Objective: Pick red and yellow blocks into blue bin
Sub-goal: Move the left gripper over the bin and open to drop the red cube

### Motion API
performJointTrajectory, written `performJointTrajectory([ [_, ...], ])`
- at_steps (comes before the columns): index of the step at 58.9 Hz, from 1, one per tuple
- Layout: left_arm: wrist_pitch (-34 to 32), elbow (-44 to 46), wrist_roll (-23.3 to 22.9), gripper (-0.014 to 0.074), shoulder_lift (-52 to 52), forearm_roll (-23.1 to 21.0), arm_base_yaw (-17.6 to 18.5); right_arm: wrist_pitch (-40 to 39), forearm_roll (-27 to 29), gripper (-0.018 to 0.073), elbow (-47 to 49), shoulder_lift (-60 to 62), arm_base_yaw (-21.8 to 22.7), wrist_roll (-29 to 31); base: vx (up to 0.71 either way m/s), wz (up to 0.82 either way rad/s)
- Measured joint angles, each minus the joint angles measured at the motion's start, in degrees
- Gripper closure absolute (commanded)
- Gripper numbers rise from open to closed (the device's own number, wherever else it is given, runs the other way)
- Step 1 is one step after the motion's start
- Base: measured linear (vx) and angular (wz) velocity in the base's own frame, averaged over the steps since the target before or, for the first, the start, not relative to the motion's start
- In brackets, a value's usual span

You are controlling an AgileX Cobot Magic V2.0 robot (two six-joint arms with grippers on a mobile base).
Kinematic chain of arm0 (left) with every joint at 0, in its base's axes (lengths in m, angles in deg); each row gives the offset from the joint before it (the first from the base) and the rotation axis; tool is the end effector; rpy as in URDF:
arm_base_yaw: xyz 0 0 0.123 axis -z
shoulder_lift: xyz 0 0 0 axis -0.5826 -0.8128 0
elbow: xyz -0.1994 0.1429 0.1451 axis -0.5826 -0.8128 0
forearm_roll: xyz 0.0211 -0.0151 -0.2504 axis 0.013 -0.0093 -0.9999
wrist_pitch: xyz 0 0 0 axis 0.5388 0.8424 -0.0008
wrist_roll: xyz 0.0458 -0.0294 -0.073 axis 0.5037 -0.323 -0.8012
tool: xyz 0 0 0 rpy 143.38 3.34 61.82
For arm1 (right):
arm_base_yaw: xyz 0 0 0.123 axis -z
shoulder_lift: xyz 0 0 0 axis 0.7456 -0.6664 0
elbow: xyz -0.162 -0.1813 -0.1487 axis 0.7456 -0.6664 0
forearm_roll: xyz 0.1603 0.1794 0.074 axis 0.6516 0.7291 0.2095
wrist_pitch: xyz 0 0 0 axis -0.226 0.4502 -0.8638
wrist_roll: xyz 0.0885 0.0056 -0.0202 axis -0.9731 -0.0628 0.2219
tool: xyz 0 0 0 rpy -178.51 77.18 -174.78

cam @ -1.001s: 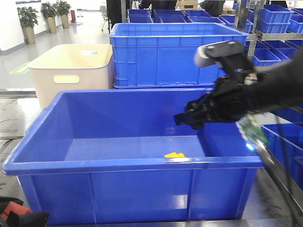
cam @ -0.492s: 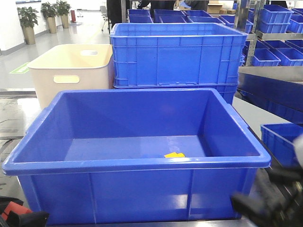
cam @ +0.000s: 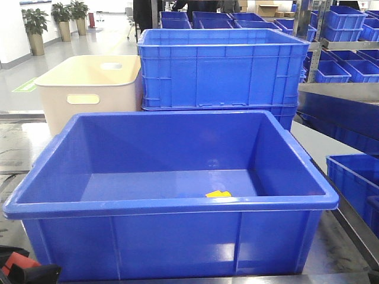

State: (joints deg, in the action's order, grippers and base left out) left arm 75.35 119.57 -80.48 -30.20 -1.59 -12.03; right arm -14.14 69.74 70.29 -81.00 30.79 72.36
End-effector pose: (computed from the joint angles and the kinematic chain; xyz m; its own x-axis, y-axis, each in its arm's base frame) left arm 0.1650 -0.0772 0.3375 -0.5750 0.2596 -0.7758 0.4407 0.8972 -0.0264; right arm 0.1309 0.0487 0.3159 -0.5188 -0.2384 -0.8210 -0.3994 0.9167 -0.0139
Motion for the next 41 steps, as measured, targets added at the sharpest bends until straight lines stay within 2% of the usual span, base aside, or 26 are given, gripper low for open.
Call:
performJointTrajectory([
  [24,-0.5,0.4,0.1,0.0362,0.0,-0.9,0.0,0.0,0.0,-0.0025,0.0,0.0,0.0,-0.1,0.0,0.0],
  [41,0.0,14.2,4.4,0.0359,-4.1,-2.7,0.0,0.0,0.2,-0.0025,0.0,0.0,0.0,-0.1,0.0,0.0],
])
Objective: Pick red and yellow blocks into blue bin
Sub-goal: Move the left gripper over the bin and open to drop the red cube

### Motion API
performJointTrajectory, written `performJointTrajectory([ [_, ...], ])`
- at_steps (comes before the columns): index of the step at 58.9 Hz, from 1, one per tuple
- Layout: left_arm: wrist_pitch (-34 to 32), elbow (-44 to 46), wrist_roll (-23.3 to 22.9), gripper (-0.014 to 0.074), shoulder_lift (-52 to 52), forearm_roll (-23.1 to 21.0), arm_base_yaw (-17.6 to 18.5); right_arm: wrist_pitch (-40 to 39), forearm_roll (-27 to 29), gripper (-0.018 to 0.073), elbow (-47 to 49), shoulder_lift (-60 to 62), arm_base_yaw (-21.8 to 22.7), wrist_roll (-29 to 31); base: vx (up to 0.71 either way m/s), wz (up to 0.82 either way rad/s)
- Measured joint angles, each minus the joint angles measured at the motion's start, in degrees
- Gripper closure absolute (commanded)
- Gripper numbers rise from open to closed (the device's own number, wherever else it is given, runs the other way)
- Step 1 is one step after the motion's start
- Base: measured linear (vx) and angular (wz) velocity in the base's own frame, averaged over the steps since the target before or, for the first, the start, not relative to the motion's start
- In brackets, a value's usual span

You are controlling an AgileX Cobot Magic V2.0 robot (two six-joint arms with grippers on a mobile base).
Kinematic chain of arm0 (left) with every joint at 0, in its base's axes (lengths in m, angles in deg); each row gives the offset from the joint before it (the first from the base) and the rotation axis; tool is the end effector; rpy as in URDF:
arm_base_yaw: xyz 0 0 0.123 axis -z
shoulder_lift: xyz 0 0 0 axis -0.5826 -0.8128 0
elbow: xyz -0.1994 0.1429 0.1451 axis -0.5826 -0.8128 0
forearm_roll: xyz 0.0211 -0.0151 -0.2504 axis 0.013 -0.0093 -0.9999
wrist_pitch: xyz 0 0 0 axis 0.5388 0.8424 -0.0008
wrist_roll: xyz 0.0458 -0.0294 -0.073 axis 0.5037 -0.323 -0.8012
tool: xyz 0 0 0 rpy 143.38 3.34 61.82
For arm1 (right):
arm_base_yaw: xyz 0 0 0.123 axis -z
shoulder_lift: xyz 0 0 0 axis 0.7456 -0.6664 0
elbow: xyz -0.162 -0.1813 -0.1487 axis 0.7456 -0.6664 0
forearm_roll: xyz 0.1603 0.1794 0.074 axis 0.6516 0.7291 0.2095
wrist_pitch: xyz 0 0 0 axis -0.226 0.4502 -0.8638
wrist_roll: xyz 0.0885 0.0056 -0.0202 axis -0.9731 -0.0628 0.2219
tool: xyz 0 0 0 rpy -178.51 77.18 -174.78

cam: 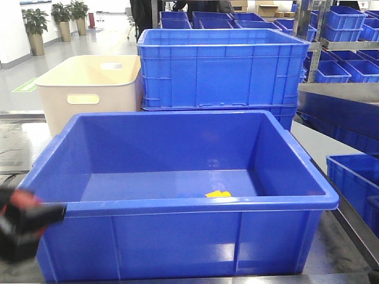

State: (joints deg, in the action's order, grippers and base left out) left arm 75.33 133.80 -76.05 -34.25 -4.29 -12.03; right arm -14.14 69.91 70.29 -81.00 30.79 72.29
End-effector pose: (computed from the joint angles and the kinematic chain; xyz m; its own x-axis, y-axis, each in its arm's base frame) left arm 0.1812 -0.0873 0.4044 -0.4185 0.2355 -0.8772 0.4850 0.8745 0.0034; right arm 0.1309 0.0488 0.3159 -0.5200 -0.2350 -0.8212 -0.3988 0.9170 -0.0099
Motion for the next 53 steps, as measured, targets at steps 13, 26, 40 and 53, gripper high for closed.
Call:
performJointTrajectory([
  [13,0.0,11.0,0.7,0.0352,-12.9,0.9,0.0,0.0,0.0,-0.0025,0.0,0.0,0.0,0.0,0.0,0.0],
  [26,-0.9,19.9,0.9,0.0302,-27.7,2.2,0.0,0.0,0.0,-0.0025,0.0,0.0,0.0,0.0,0.0,0.0],
  [40,-0.9,28.1,0.8,0.007,-40.0,2.8,0.0,0.0,0.0,-0.0025,0.0,0.0,0.0,0.0,0.0,0.0],
  [53,2.3,30.5,-0.9,-0.0043,-43.5,2.8,0.0,0.0,0.0,-0.0025,0.0,0.0,0.0,0.0,0.0,0.0],
])
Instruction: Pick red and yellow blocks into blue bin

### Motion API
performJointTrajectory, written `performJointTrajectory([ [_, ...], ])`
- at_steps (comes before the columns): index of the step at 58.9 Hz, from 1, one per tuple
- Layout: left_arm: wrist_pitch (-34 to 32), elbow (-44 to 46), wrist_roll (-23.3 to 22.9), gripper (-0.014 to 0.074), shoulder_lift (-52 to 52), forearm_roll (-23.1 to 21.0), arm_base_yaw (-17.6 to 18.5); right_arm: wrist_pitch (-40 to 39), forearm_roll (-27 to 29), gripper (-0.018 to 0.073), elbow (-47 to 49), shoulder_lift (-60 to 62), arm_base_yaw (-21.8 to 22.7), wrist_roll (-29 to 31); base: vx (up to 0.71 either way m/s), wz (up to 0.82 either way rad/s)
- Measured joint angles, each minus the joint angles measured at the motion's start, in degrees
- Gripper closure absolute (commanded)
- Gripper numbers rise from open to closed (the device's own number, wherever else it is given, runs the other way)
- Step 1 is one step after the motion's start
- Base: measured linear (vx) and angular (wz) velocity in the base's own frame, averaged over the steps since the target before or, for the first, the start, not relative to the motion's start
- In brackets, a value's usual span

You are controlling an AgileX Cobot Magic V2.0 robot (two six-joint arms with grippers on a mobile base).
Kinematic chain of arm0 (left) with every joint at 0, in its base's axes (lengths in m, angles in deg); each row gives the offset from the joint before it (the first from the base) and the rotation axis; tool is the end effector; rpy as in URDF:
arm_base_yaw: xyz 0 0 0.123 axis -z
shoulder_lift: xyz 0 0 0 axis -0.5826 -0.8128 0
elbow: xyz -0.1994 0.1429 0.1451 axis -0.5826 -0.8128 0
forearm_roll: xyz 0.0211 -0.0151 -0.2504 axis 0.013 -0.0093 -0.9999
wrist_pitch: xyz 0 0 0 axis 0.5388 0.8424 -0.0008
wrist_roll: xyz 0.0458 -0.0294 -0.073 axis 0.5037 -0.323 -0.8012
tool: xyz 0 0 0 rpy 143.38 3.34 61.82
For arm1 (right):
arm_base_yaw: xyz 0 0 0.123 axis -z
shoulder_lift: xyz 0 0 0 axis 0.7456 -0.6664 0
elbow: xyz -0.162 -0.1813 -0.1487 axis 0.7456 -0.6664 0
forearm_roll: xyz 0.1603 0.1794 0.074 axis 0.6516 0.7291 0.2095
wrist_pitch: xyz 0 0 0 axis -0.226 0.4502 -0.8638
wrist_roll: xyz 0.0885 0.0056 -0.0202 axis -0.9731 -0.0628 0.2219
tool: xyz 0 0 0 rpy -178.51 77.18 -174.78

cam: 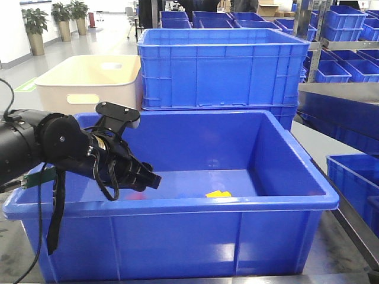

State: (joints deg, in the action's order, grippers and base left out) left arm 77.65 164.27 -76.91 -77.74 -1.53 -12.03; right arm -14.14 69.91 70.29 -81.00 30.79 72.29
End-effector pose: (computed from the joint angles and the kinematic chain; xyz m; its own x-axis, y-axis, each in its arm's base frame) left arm 0.3703 -0.1671 0.3407 -0.6064 0.3443 -0.7167 0.4800 0.8771 0.0152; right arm 0.1309 0.0488 0.3159 -0.5200 -0.2350 -0.8212 -0.3988 0.9170 -0.0099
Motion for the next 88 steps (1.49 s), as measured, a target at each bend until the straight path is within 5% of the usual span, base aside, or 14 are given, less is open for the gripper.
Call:
performJointTrajectory([
  [21,8.4,0.3,-1.2,0.0011,11.5,-0.4,0.0,0.0,0.0,-0.0024,0.0,0.0,0.0,0.0,0.0,0.0],
  [34,14.0,-1.9,2.2,0.0011,26.3,-6.8,0.0,0.0,0.1,-0.0024,0.0,0.0,0.0,0.0,0.0,0.0],
  [44,9.8,-16.3,5.5,0.0011,39.3,-11.2,0.0,0.0,0.1,-0.0024,0.0,0.0,0.0,0.0,0.0,0.0],
  [73,4.0,-53.6,5.8,0.0011,64.7,-11.1,0.0,2.3,0.1,-0.0024,0.0,0.0,0.0,0.0,0.0,0.0],
  [88,-1.7,-58.9,-2.0,0.0011,66.9,-5.8,0.0,4.9,0.1,-0.0024,0.0,0.0,0.0,-0.2,0.0,0.0],
])
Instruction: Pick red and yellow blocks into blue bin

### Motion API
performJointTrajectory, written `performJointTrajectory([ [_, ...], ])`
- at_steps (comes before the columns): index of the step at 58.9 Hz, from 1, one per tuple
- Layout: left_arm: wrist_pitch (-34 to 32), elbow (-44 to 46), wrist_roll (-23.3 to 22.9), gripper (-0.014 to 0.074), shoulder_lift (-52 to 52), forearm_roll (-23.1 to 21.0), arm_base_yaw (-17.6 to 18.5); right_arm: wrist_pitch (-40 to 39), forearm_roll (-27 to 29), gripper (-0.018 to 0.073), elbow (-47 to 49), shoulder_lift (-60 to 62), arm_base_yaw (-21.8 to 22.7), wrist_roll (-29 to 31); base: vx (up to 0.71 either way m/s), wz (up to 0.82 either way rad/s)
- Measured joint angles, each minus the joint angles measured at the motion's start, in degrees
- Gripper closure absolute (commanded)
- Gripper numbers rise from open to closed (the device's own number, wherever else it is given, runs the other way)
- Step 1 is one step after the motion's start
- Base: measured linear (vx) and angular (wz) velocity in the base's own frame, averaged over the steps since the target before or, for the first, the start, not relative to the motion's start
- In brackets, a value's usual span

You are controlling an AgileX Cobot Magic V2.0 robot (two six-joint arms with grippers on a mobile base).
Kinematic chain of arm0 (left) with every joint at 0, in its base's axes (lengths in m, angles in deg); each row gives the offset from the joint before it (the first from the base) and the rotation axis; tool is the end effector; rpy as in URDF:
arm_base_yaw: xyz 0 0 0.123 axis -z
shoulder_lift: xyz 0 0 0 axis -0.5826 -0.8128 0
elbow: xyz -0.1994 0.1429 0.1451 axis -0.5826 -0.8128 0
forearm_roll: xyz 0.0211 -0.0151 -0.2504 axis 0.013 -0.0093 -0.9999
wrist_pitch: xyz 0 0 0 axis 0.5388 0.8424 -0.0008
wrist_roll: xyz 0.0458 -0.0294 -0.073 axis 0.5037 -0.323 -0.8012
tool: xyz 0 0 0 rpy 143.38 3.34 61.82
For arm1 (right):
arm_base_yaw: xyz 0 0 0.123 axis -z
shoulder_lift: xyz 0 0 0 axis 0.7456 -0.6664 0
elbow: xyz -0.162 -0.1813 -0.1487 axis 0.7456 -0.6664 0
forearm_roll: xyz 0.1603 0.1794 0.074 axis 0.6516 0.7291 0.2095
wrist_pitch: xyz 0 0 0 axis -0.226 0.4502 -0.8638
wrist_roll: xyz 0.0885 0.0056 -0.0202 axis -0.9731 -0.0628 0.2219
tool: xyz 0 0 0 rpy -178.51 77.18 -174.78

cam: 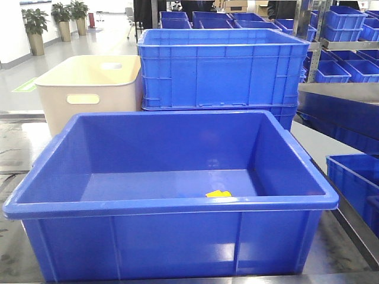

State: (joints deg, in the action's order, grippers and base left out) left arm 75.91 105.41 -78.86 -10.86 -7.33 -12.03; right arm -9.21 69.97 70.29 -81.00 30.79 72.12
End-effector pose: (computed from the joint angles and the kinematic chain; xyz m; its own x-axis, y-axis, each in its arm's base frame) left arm 0.0954 -0.0532 0.3066 -0.5337 0.1890 -0.8243 0.4642 0.8802 -0.0987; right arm 0.1261 0.0482 0.3098 -0.5832 -0.2586 -0.7701 -0.4083 0.9129 0.0027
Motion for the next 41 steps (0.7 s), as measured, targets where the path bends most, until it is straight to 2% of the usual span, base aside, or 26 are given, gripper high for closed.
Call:
performJointTrajectory([
  [12,-1.2,-0.3,-1.2,0.0028,0.0,1.1,0.0,1.1,-2.0,-0.0013,0.0,0.0,0.0,-3.4,0.0,0.0],
  [19,-1.2,-0.3,-1.2,0.0125,0.0,1.2,0.0,2.4,-4.5,0.0063,0.0,0.0,0.0,-4.5,0.0,0.0],
  [35,-1.2,-0.3,-1.2,0.054,0.0,1.2,0.0,3.5,-5.4,0.0508,0.0,0.0,0.0,-4.0,0.0,0.0],
  [38,-1.2,-0.3,-0.9,0.0598,0.0,1.3,0.0,3.9,-5.5,0.0575,0.0,0.0,0.0,-3.8,0.0,0.0],
  [41,-1.2,-0.3,-0.3,0.0606,0.0,1.3,0.0,4.2,-5.5,0.0575,0.0,0.0,0.0,-3.7,0.0,0.0],
])
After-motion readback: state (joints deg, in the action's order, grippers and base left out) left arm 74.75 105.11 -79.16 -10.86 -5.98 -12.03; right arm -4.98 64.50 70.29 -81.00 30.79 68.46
